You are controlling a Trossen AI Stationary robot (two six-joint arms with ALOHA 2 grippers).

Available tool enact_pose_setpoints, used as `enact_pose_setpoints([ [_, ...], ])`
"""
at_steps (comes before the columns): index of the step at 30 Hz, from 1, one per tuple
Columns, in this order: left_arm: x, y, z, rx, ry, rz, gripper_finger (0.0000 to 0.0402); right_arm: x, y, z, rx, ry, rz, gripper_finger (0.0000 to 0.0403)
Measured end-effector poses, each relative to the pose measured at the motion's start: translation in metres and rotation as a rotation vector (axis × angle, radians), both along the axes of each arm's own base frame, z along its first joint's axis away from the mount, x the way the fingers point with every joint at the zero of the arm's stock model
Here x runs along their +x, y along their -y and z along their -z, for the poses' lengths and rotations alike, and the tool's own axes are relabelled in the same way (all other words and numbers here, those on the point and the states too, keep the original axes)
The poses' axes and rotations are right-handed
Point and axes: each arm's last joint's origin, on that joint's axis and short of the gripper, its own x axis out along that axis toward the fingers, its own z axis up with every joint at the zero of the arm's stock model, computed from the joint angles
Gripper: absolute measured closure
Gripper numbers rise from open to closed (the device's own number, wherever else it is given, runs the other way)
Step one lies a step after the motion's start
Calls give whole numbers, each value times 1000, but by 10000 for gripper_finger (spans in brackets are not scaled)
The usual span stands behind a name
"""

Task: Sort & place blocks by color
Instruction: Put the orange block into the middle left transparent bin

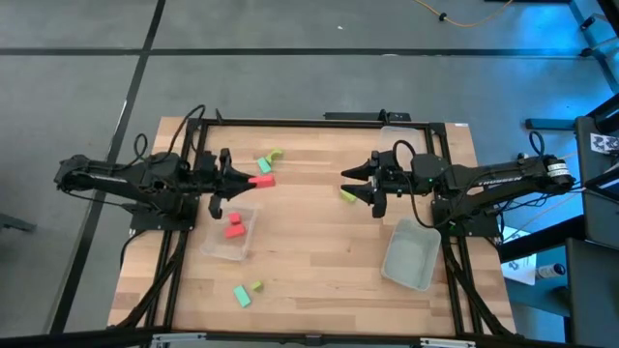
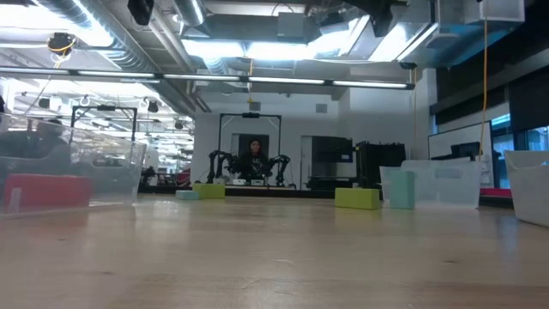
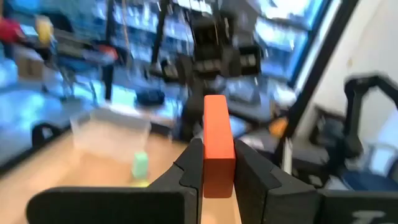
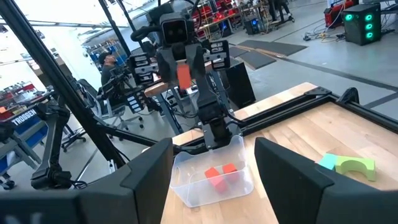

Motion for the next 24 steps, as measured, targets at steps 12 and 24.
enact_pose_setpoints([
  [12,-17,26,9,-169,-1092,160,354,0,0,1,-2,-9,1,172],
  [24,37,60,75,-79,-1596,227,354,0,0,2,-4,-19,0,172],
])
